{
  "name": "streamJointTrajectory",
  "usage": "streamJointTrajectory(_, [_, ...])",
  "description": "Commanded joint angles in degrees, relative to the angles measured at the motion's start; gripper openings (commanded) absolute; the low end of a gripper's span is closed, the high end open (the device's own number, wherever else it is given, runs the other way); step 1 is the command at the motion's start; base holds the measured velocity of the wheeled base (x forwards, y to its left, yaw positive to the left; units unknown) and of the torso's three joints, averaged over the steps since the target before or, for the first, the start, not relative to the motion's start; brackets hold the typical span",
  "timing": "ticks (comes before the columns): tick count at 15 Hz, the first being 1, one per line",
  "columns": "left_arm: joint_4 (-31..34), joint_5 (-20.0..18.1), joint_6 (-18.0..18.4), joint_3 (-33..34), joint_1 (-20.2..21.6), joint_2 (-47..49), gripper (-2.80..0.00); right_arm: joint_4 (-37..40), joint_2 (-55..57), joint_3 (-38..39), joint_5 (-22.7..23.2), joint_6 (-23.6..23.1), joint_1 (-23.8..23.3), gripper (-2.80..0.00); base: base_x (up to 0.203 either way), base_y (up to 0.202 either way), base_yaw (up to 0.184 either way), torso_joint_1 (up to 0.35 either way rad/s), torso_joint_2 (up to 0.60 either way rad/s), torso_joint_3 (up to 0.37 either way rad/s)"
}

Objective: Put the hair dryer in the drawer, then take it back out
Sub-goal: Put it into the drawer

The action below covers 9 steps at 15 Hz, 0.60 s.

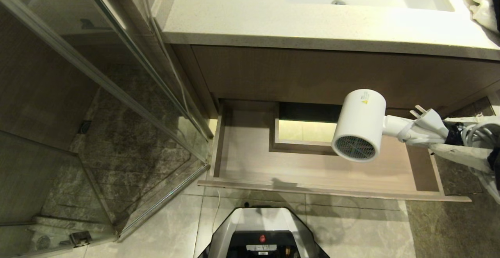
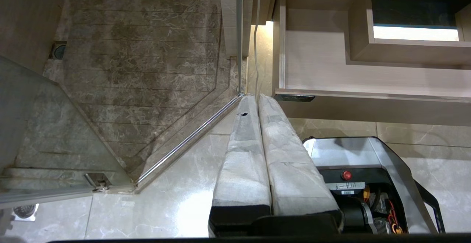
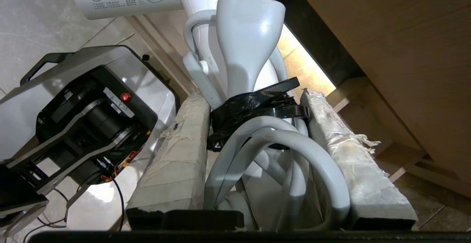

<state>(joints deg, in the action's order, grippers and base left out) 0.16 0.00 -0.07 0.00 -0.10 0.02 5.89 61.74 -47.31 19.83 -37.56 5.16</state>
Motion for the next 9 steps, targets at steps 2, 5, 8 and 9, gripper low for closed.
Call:
streamJointTrajectory(2, [0.0, 0.0, 0.0, 0.1, 0.0, 0.0, -2.80, 0.1, -0.8, 1.1, 0.1, -0.1, -0.3, -2.80, 0.000, 0.000, 0.000, -0.067, 0.11, 0.055])
streamJointTrajectory(5, [0.0, 0.0, 0.0, 0.1, 0.0, 0.0, -2.80, 0.1, -1.1, 1.7, 0.1, -0.2, -0.4, -2.80, 0.000, 0.000, 0.000, -0.180, 0.32, 0.139])
streamJointTrajectory(8, [0.0, 0.0, 0.0, 0.0, 0.0, 0.0, -2.80, 0.1, -1.1, 2.0, 0.1, -0.1, -0.5, -2.80, 0.000, 0.000, 0.000, -0.182, 0.32, 0.135])
streamJointTrajectory(9, [0.0, 0.0, 0.0, 0.1, 0.0, 0.0, -2.80, 0.1, -1.3, 2.2, 0.2, -0.1, -0.8, -2.80, 0.000, 0.000, 0.000, -0.201, 0.32, 0.136])
